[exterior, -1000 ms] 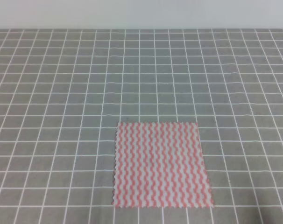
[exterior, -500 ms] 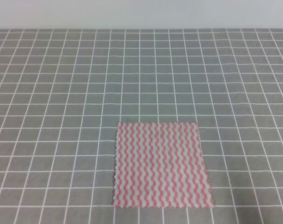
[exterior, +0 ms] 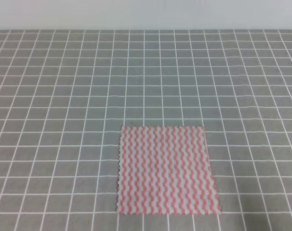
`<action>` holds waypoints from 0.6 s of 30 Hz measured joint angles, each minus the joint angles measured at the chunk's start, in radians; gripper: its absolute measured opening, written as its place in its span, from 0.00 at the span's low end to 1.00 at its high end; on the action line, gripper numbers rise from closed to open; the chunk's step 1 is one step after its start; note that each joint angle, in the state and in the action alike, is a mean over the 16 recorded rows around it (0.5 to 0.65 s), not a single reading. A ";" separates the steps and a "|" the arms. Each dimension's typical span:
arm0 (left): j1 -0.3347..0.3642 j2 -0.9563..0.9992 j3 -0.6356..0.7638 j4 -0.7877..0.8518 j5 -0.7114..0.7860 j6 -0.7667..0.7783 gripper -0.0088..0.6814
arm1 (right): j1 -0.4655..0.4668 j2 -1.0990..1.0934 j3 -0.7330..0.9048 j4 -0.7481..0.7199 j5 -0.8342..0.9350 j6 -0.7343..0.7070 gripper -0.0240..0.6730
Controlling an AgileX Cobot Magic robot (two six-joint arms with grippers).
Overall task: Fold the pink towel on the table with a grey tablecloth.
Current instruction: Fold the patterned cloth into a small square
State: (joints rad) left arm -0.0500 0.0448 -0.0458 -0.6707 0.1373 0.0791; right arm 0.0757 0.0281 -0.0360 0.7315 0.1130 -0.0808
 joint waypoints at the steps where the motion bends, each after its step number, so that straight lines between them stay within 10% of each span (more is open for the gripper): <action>1: 0.000 0.020 -0.017 -0.004 0.023 0.011 0.01 | 0.000 0.016 -0.016 -0.003 0.016 -0.001 0.01; 18: -0.022 0.557 -0.406 -0.197 0.356 0.475 0.01 | 0.000 0.437 -0.333 -0.074 0.364 -0.082 0.01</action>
State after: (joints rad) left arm -0.0725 0.6021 -0.4515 -0.8681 0.4930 0.5541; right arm 0.0758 0.4651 -0.3686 0.6576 0.4769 -0.1632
